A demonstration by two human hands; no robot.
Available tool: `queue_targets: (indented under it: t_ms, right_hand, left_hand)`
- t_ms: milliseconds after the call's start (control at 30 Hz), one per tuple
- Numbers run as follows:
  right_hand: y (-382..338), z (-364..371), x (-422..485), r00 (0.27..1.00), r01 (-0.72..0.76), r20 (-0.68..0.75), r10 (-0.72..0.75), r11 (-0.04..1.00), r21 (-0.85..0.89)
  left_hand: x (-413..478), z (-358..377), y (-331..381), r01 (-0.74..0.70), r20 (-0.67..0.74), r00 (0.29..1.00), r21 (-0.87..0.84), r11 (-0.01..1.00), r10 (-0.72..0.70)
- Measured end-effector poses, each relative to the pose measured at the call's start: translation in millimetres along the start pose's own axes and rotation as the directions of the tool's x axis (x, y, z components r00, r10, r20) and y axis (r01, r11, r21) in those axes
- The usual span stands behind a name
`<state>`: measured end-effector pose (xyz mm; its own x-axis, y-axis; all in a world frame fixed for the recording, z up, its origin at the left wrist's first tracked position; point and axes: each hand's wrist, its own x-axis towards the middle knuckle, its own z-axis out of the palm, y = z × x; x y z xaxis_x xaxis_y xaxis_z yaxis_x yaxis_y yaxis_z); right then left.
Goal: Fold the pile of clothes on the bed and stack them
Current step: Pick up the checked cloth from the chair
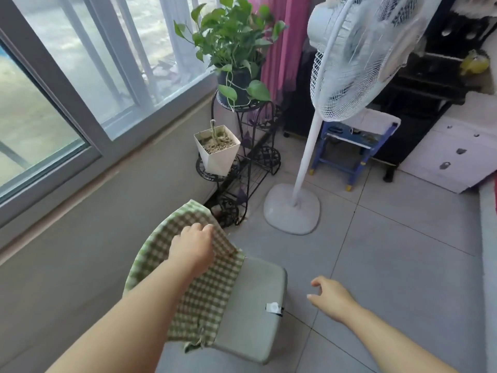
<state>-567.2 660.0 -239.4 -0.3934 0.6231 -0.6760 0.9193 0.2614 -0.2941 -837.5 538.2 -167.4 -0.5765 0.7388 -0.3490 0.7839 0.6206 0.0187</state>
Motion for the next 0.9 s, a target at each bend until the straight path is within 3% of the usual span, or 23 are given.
queue_targets:
  t_ms: [333,500,767,900]
  right_hand:
    - [22,112,109,0.997,-0.071,0.043,0.066,0.990,0.120]
    - [30,183,162,0.994,-0.104,0.044,0.096,0.965,0.242]
    - [53,275,210,0.984,-0.160,0.028,0.178,0.795,0.585]
    - [50,293,222,0.965,-0.259,0.163,0.204,0.674,0.692]
  left_hand:
    - [49,94,-68,0.261,-0.149,0.961,0.204,0.944,-0.234]
    - [73,133,-95,0.419,-0.201,0.901,0.182,0.890,-0.384]
    - [88,160,-112,0.456,-0.374,0.853,0.190,0.869,-0.365]
    - [93,161,-114,0.469,-0.400,0.836,0.162,0.868,-0.377]
